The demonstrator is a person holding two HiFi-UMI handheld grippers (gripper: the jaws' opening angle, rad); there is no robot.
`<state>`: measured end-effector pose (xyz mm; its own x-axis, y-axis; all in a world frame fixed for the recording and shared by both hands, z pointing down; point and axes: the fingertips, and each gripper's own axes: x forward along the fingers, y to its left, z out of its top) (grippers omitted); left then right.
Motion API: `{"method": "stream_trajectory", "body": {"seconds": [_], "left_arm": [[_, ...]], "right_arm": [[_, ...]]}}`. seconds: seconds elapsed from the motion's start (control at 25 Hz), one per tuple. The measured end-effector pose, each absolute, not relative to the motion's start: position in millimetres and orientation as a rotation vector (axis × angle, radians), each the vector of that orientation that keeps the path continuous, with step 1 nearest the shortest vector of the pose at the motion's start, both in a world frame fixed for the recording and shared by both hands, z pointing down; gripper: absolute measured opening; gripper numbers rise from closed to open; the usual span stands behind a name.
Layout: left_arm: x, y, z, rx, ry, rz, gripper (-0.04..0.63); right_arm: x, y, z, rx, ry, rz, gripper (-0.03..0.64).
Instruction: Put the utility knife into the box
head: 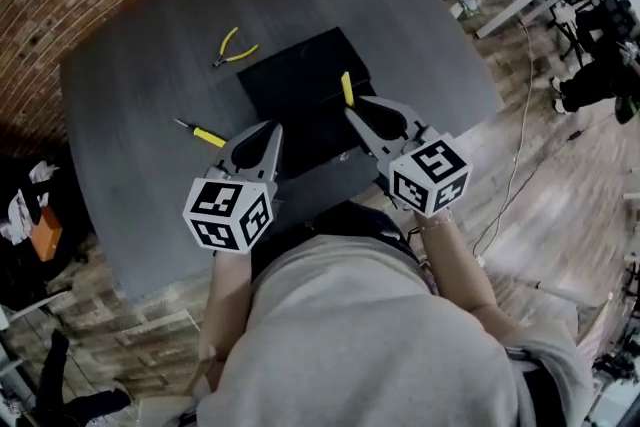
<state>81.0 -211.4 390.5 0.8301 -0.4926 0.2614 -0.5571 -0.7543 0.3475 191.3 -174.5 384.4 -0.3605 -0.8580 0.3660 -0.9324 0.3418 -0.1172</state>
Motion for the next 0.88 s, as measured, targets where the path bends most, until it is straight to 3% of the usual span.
{"method": "stream_trajectory", "body": {"seconds": [0.88], "left_arm": [[67.3,-187.1,445.0,2.282,-1.151,0.211,0.028]], "right_arm": [[153.9,-188.7,479.8,0.500,-2.225,0.035,0.072]]}}
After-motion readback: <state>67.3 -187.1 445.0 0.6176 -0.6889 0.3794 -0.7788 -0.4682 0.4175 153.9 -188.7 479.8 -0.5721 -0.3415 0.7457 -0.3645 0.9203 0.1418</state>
